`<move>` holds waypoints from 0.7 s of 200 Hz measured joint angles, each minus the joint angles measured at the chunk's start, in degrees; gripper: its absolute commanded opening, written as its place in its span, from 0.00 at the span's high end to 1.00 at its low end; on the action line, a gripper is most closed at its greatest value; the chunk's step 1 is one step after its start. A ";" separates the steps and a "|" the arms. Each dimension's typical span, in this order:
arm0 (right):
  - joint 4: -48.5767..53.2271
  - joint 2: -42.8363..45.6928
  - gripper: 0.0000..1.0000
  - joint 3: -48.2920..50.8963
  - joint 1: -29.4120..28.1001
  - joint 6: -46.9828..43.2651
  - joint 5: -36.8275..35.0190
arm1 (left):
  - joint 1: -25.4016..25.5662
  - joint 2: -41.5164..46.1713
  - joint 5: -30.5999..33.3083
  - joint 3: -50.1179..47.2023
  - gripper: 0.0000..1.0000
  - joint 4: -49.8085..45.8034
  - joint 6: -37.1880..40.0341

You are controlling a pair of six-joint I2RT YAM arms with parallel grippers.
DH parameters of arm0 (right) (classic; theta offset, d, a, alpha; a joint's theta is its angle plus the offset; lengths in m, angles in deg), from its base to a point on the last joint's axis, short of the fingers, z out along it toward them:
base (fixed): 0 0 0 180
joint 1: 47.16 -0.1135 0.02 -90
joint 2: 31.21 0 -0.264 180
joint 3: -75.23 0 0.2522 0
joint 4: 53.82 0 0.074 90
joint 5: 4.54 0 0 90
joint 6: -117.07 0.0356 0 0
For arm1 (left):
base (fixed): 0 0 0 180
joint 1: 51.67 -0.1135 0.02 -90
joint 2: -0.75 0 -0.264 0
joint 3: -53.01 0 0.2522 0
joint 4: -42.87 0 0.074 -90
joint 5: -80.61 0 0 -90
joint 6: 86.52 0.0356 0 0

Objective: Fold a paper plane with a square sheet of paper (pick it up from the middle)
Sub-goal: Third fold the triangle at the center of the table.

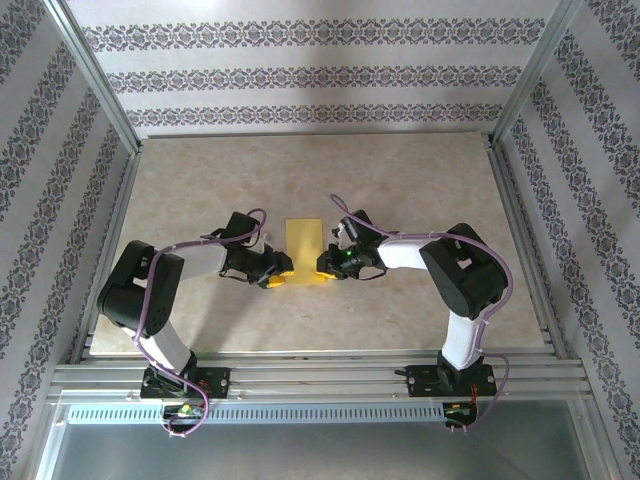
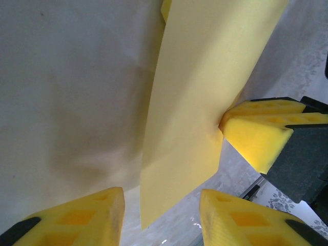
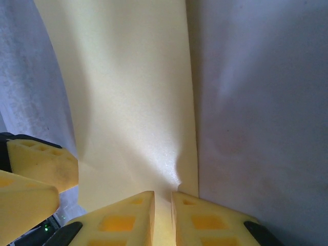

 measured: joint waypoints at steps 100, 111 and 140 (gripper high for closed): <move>-0.31 0.00 0.81 0.15 0.35 -0.02 0.50 | 0.00 -2.97 -2.36 2.69 0.67 1.44 -0.55; -0.31 0.00 0.81 0.15 0.35 -0.04 0.50 | 0.00 -2.97 -2.36 2.75 0.68 1.44 -0.52; -0.31 0.00 0.81 0.15 0.37 -0.13 0.48 | 0.00 -3.76 -2.21 3.65 0.71 1.49 -0.52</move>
